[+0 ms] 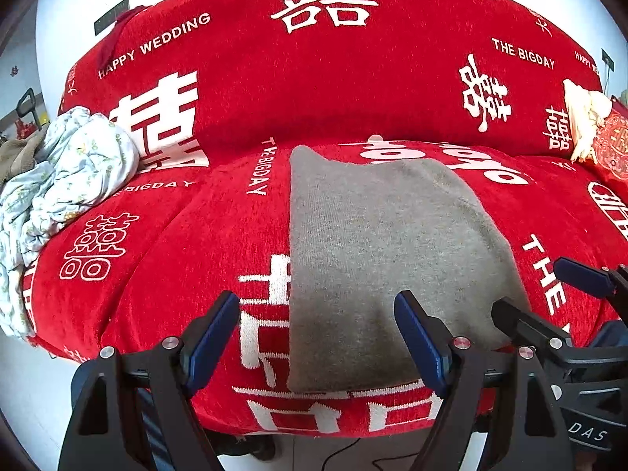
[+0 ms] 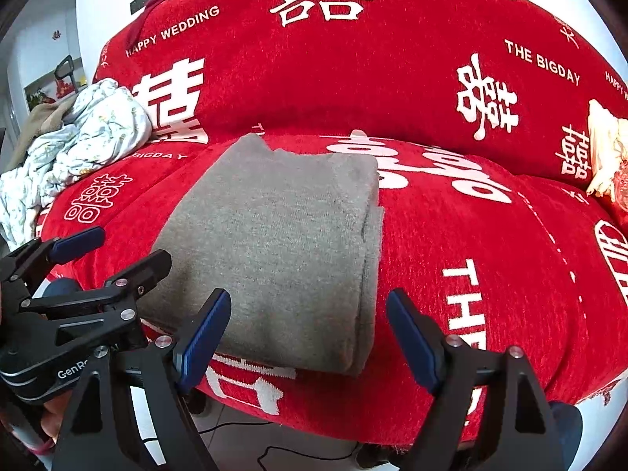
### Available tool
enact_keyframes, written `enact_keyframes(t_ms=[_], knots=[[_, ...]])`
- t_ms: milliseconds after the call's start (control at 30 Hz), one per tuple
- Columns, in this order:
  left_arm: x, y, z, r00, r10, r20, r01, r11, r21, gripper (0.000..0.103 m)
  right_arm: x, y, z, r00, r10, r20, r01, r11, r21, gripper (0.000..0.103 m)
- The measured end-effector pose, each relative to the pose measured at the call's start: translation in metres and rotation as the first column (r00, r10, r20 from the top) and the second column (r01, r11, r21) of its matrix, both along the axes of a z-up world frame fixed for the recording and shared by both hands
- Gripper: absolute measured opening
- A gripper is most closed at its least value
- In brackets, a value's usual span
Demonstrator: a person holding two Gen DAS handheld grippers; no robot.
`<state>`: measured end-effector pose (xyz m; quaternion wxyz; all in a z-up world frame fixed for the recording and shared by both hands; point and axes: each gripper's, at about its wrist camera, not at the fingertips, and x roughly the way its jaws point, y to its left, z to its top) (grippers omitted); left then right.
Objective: Fold small clothes
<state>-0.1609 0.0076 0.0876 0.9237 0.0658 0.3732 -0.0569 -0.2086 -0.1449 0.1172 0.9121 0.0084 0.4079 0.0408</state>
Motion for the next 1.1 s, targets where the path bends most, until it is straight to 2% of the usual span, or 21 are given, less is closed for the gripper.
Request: enact_keyframes(t_ms=[1100], knots=[[-0.0040, 0.0007, 0.0026, 0.999, 0.013, 0.041, -0.014, 1.000, 0.014, 0.082, -0.0005, 0.0011, 0.0036, 1.000, 0.007, 0.000, -0.007, 1.000, -0.014, 0.084]])
